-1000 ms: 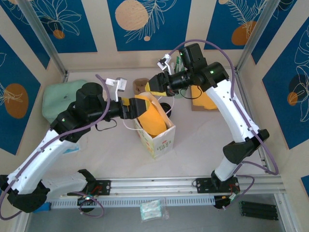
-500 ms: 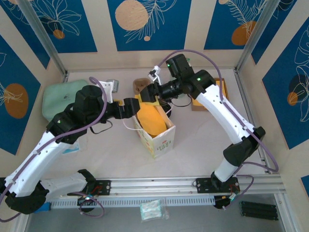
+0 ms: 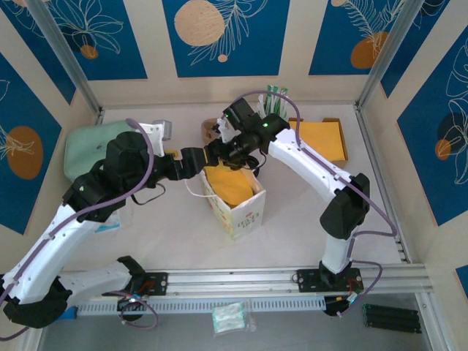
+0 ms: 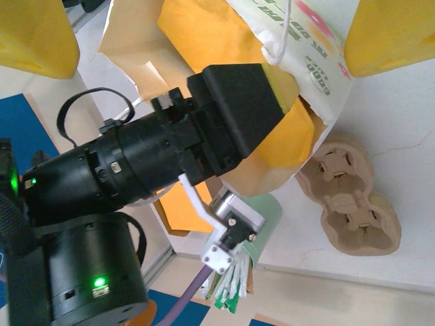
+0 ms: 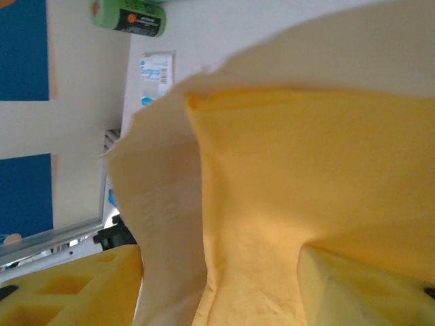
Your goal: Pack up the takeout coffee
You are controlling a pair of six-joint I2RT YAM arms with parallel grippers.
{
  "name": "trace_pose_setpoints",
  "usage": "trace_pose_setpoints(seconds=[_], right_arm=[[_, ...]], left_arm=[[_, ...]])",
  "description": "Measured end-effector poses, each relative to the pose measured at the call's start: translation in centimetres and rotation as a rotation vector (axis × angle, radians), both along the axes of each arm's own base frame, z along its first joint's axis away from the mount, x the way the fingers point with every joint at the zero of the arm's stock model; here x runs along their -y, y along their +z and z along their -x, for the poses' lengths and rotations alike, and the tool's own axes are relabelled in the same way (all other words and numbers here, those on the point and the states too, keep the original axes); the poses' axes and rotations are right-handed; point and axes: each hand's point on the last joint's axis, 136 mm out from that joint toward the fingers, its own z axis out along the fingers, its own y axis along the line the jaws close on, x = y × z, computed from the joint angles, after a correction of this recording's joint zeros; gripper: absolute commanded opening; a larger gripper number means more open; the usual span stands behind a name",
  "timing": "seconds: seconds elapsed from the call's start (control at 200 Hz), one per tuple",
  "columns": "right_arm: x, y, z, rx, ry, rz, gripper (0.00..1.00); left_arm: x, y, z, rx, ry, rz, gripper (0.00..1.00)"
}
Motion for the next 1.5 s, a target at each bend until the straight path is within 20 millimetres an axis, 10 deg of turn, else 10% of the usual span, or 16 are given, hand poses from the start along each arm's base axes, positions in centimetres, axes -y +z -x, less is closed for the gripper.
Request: trace_pose_setpoints(seconds=[0.385,0.685,0.965,1.185,1.501], right_arm=[[0.4,1.3,0.0,0.023,-0.018,0.003,0.64],[3.2,11.0,1.9,0.208,-0.052,-0.141,0.74],[10.5,15.9,1.7,0.402,-0.208,-0.181,0.95],[20.1,13.1,-0.1,0.478,-0.479,-0.090,0.99],[30.8,3.4,-2.6,0.507,-0.804,0.147,0.99]], left_arm=[[-0.5,0.2,-0.1,0.017,0.018,-0.008,0.99],[-3.0,0.3,-1.9,0.070,0.120,-0.081,0.99],[-8.1,0.8,-5.4,0.127,0.306,-0.183,0.99],[-13.2,-0.4,-7.8,0.172,0.477,-0.272,0.99],[-19.5,-9.0,-9.5,0.099,0.672,-0.390,0.99]])
